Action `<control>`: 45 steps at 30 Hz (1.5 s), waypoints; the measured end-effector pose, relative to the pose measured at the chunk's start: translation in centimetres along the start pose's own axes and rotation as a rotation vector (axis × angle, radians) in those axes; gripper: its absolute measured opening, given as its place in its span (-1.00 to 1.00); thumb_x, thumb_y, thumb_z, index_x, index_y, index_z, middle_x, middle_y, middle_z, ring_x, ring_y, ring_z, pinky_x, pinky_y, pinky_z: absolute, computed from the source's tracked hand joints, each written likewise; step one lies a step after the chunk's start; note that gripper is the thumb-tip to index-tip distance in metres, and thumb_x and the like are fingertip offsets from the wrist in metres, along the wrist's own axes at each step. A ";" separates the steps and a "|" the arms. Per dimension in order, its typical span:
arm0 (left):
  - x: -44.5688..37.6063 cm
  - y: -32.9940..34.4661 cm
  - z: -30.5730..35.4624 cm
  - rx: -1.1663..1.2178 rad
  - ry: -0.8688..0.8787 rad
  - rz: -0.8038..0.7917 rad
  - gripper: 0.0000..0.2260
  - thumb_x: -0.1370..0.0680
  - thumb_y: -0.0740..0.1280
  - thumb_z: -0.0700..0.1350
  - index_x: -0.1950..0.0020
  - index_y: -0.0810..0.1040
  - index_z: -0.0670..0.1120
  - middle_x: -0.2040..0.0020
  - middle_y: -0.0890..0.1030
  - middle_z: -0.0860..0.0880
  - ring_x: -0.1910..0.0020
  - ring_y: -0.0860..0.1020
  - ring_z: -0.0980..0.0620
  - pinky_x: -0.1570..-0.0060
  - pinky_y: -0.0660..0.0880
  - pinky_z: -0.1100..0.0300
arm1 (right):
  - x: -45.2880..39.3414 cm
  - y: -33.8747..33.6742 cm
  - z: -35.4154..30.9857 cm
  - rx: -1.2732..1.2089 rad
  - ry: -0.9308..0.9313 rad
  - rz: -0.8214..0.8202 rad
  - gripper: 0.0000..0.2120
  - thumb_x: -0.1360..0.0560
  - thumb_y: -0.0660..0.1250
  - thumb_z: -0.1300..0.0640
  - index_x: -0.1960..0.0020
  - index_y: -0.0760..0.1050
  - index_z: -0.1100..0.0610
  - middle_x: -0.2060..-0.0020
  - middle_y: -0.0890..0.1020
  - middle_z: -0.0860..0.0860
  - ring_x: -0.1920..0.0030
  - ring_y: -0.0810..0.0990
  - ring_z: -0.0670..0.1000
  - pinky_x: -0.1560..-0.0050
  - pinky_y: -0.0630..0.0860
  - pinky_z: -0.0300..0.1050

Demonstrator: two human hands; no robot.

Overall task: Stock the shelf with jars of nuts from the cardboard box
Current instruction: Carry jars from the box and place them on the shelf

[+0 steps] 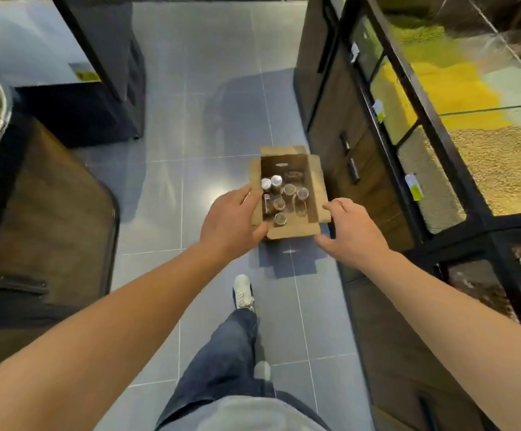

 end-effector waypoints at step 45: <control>-55.1 51.2 -17.9 0.098 -0.098 -0.457 -0.49 -0.49 0.32 0.01 -0.44 0.36 -0.03 -0.35 0.45 -0.07 -0.27 0.43 -0.11 -0.19 0.48 -0.06 | -54.2 42.2 29.0 -0.228 0.326 -0.518 -0.31 -0.45 0.41 -0.07 -0.50 0.25 0.06 -0.42 0.34 0.04 -0.39 0.33 0.09 -0.37 0.35 0.01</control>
Point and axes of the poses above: each hand's wrist, its own x-axis away from the middle knuckle, its own y-axis out of the palm, z = x × y, the point moved 9 cm from there along -x, towards the middle knuckle
